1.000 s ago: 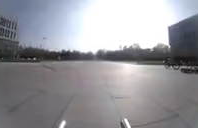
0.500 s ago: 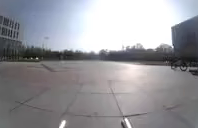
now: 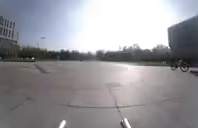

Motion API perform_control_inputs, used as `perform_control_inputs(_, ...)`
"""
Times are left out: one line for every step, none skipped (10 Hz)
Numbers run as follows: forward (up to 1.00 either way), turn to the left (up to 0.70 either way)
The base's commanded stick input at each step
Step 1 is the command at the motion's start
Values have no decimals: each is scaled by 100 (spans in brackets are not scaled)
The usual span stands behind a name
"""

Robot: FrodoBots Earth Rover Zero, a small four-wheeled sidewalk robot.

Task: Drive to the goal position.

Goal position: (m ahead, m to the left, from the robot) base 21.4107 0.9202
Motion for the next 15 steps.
perform_control_inputs(100, 0)
perform_control_inputs(100, 0)
perform_control_inputs(100, 3)
perform_control_inputs(100, 5)
perform_control_inputs(100, 0)
perform_control_inputs(100, 0)
perform_control_inputs(100, 0)
perform_control_inputs(100, 4)
perform_control_inputs(100, 0)
perform_control_inputs(100, 0)
perform_control_inputs(100, 0)
perform_control_inputs(100, 0)
perform_control_inputs(100, 0)
perform_control_inputs(100, 0)
perform_control_inputs(100, 1)
